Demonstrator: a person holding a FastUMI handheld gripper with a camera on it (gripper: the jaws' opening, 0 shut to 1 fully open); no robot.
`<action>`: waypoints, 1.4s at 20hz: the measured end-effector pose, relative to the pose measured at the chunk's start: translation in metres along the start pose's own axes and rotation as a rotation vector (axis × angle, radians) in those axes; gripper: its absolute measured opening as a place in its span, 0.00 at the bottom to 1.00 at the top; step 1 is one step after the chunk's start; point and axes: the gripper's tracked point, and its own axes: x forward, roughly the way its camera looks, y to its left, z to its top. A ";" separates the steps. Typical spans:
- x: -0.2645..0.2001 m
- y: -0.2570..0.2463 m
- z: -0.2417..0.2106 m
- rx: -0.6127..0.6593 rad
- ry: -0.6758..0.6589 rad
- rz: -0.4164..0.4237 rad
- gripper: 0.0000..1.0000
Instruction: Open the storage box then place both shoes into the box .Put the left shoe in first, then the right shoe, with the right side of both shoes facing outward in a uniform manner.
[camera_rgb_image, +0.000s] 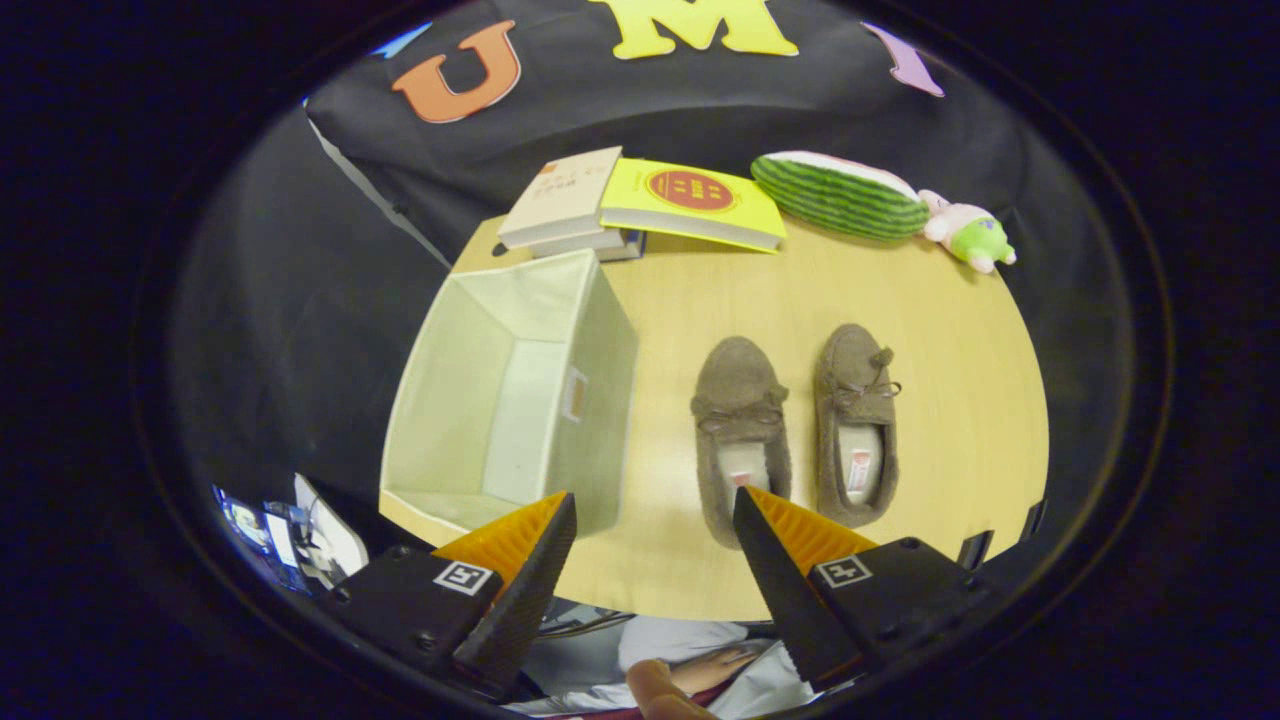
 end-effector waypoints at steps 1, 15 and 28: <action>0.011 -0.014 -0.001 -0.019 0.003 -0.033 1.00; 0.128 -0.085 -0.015 -0.014 0.102 -0.230 0.26; 0.048 -0.042 -0.001 0.212 0.006 -0.053 0.06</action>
